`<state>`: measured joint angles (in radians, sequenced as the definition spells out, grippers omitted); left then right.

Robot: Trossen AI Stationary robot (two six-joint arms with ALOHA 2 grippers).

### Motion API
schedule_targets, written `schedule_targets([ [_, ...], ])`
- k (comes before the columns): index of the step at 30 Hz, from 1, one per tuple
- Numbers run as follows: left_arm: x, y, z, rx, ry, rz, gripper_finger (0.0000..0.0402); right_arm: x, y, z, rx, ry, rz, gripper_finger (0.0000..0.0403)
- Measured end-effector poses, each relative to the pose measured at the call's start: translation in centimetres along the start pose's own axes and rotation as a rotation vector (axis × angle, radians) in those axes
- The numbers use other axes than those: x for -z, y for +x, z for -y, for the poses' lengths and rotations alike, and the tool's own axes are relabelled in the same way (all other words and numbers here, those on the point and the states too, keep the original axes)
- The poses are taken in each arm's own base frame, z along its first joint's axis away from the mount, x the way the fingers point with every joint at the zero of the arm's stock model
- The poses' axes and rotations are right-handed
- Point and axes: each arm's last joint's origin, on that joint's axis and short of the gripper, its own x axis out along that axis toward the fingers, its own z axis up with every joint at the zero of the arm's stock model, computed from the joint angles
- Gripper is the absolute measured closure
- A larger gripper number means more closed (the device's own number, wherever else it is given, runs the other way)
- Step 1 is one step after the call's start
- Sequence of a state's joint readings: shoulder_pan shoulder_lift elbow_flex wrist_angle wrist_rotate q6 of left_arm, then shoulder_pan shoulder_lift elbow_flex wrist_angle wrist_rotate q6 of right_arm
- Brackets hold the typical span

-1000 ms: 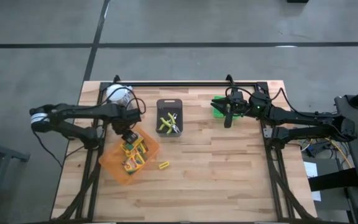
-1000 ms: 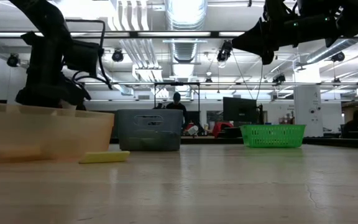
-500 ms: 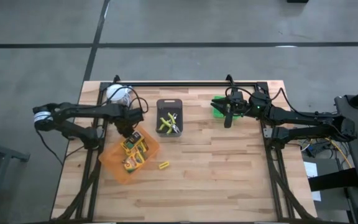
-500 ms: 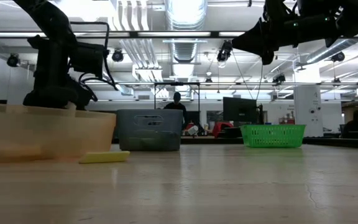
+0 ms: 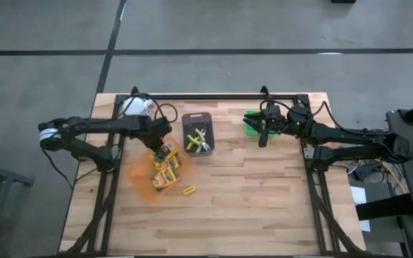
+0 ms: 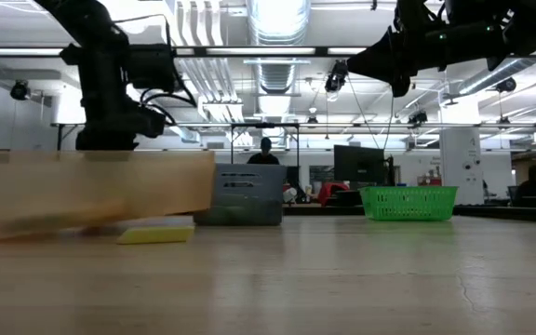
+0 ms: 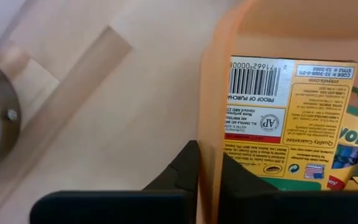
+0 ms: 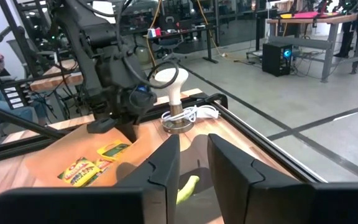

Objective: Pick & Place School Supplies
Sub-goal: Adjust the orange bin

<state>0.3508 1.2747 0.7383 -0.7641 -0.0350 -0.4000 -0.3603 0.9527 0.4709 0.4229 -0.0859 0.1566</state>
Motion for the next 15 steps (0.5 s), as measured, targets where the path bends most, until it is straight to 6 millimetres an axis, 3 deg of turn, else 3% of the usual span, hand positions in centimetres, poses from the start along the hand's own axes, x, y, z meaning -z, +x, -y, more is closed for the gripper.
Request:
schedule_targets([
  [5,-0.8,0.1,-0.5,-0.011,-0.029,0.002,0.0385,0.0,0.0,0.0,0.0,0.0,0.0,0.0318],
  [15,-4.5,2.9,0.2,-0.008,0.018,-0.131,0.0382,0.0,0.0,0.0,0.0,0.0,0.0,0.0326],
])
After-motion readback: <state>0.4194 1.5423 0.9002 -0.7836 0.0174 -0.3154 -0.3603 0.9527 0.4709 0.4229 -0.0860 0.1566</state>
